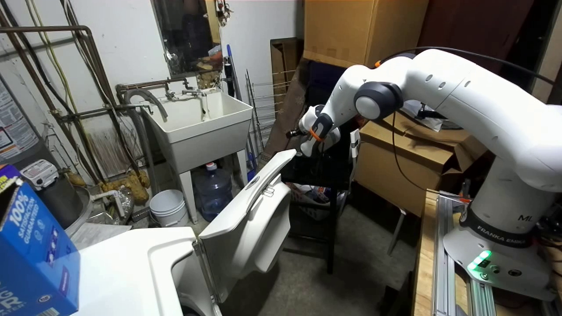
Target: Move the pepper cellar to the black table
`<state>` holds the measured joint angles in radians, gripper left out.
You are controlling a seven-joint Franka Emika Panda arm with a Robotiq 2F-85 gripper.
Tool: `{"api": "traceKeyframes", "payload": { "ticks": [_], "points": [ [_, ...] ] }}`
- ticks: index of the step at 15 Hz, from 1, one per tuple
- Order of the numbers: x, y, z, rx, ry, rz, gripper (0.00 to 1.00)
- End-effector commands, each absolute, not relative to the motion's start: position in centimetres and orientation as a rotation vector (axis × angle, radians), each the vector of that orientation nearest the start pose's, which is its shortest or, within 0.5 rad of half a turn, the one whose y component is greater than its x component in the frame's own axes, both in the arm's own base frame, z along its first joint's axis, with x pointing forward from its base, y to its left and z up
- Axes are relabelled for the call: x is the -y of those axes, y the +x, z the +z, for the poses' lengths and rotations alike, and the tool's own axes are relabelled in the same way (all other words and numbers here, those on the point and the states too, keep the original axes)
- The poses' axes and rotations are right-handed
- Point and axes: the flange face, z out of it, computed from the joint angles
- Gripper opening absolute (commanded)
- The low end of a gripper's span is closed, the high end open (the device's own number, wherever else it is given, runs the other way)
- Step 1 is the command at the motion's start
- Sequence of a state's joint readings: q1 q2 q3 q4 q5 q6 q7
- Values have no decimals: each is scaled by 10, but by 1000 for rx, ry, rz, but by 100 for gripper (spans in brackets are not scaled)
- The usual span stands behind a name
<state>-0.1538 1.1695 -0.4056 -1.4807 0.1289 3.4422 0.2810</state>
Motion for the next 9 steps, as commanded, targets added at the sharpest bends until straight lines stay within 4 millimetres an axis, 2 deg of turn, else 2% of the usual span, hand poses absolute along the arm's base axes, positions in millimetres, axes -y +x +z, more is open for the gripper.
{"api": "traceKeyframes", "payload": {
  "ticks": [1, 3, 9],
  "points": [
    [321, 611, 163, -900, -2994, -1625, 100],
    [320, 595, 193, -857, -2949, -1749, 100],
    [284, 579, 304, -384, -2927, -1824, 100]
  ]
}}
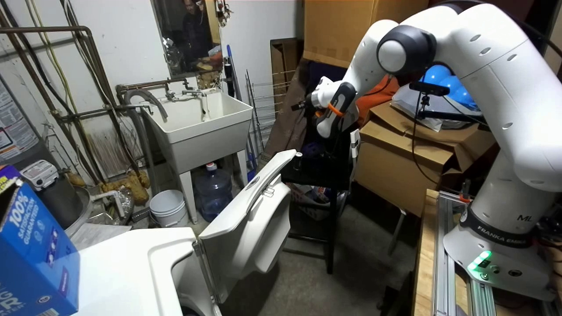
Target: Move the pepper cellar to the black table
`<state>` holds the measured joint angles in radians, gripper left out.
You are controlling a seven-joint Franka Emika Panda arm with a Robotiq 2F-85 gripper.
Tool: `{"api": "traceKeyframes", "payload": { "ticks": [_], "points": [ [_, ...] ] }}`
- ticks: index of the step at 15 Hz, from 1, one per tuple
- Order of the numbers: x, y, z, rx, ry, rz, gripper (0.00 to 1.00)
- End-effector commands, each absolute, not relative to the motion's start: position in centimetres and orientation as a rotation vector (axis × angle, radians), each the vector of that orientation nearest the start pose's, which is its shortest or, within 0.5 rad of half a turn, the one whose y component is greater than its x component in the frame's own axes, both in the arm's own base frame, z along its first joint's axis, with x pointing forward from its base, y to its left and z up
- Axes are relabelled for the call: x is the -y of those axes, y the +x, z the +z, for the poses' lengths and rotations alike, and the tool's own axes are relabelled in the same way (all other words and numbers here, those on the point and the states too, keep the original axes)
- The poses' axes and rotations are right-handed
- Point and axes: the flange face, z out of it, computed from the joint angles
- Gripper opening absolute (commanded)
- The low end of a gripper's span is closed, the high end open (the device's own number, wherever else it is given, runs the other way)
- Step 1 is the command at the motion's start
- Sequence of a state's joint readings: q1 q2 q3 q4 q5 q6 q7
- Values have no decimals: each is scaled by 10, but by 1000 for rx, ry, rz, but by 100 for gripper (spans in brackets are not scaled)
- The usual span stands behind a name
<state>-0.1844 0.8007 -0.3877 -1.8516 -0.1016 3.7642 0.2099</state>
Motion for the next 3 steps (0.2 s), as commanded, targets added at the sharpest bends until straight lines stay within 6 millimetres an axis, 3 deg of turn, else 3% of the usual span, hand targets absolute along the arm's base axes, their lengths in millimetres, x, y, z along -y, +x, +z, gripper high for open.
{"api": "traceKeyframes", "payload": {
  "ticks": [1, 2, 3],
  "points": [
    [276, 579, 324, -293, -2922, -1883, 100],
    [296, 596, 293, -423, -2921, -1870, 100],
    [289, 594, 311, -380, -2913, -1895, 100]
  ]
}}
